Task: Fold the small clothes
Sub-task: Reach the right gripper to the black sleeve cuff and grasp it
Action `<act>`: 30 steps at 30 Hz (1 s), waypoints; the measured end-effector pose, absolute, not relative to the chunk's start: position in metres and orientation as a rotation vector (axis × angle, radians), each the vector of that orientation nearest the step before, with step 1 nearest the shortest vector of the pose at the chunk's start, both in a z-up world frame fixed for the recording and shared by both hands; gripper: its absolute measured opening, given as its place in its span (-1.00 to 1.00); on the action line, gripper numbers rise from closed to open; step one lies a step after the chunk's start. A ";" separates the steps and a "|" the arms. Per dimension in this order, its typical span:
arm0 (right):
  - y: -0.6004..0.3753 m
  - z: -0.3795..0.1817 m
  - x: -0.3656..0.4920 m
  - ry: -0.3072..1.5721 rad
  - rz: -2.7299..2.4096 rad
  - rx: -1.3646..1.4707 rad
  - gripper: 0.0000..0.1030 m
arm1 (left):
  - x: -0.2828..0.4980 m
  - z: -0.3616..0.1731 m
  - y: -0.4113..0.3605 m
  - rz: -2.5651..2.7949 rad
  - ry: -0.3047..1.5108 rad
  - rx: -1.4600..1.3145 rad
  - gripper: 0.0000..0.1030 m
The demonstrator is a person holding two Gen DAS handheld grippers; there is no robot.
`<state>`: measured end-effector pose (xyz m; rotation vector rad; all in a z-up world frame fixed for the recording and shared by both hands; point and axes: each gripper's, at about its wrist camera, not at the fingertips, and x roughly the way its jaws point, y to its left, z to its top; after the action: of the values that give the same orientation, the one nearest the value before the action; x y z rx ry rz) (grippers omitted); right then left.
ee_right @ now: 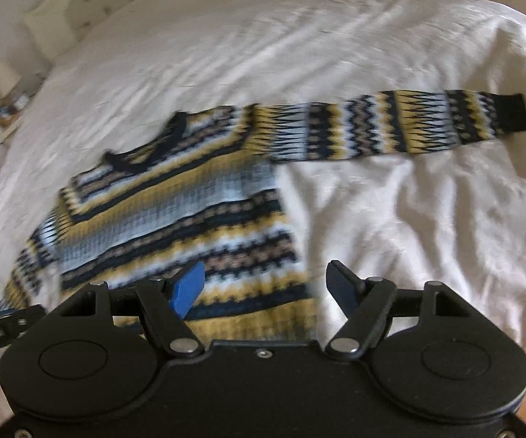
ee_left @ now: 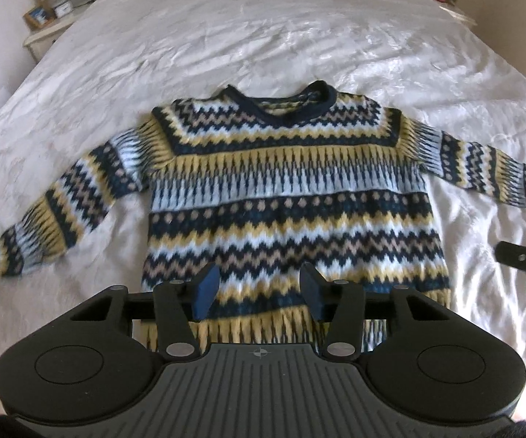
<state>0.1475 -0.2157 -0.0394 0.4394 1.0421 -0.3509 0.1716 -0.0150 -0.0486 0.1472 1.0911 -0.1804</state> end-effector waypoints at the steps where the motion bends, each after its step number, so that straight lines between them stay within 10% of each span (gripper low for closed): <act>1: -0.222 -0.041 0.147 1.039 -0.366 0.436 0.46 | 0.175 -0.051 -0.017 -0.185 1.087 0.155 -0.07; 30: -0.546 -0.084 0.182 1.003 -0.522 0.371 0.51 | 0.200 -0.065 -0.127 0.028 1.133 0.007 -0.07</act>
<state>0.1817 -0.5459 -0.0836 0.3712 1.0031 -0.5217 0.1996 -0.1270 -0.0647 0.0074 1.1329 0.0284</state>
